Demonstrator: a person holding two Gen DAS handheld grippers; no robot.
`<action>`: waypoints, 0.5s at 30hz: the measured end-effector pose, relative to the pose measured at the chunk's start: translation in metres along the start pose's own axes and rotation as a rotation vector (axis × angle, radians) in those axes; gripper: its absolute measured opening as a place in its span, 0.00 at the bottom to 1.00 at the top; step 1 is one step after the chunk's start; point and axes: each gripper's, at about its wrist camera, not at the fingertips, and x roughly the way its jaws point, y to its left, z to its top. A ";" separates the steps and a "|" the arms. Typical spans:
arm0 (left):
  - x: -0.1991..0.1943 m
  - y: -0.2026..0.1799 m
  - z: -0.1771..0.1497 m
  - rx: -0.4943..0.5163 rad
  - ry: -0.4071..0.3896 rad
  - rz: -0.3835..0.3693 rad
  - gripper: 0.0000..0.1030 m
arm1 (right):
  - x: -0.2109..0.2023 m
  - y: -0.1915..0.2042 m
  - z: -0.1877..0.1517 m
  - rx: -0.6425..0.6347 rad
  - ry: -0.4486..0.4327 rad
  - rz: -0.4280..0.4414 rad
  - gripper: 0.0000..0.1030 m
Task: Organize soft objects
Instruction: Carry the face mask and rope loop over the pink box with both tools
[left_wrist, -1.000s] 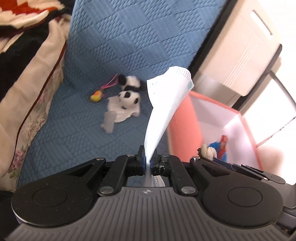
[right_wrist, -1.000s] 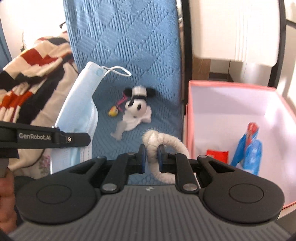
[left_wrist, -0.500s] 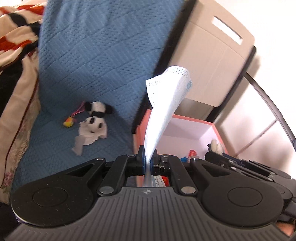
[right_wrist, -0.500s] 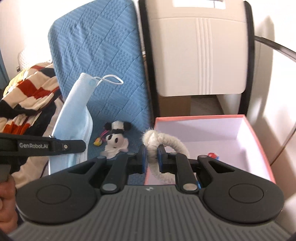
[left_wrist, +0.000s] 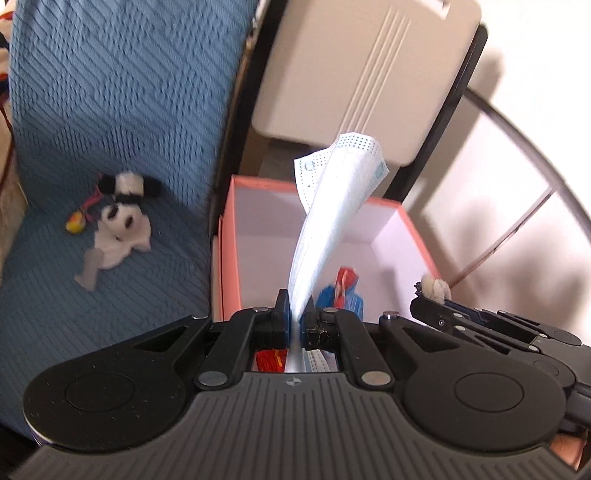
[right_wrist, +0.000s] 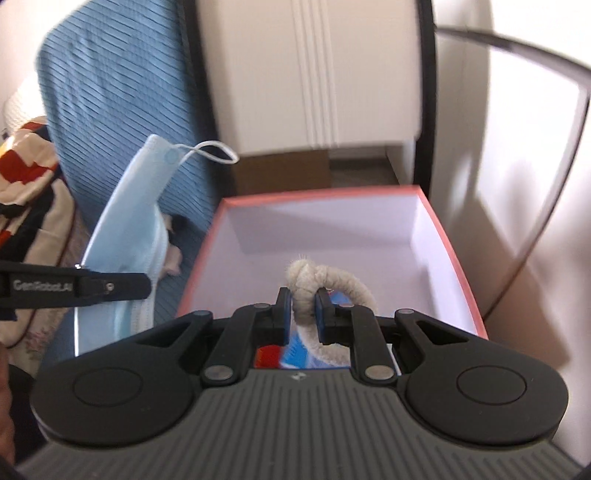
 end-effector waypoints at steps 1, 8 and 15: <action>0.005 -0.001 -0.003 0.000 0.011 0.002 0.06 | 0.004 -0.003 -0.003 -0.003 0.006 -0.007 0.17; 0.041 -0.011 -0.018 0.022 0.075 0.026 0.06 | 0.029 -0.021 -0.021 0.017 0.051 -0.025 0.18; 0.056 -0.017 -0.020 0.023 0.092 0.036 0.15 | 0.048 -0.031 -0.021 0.043 0.080 -0.033 0.28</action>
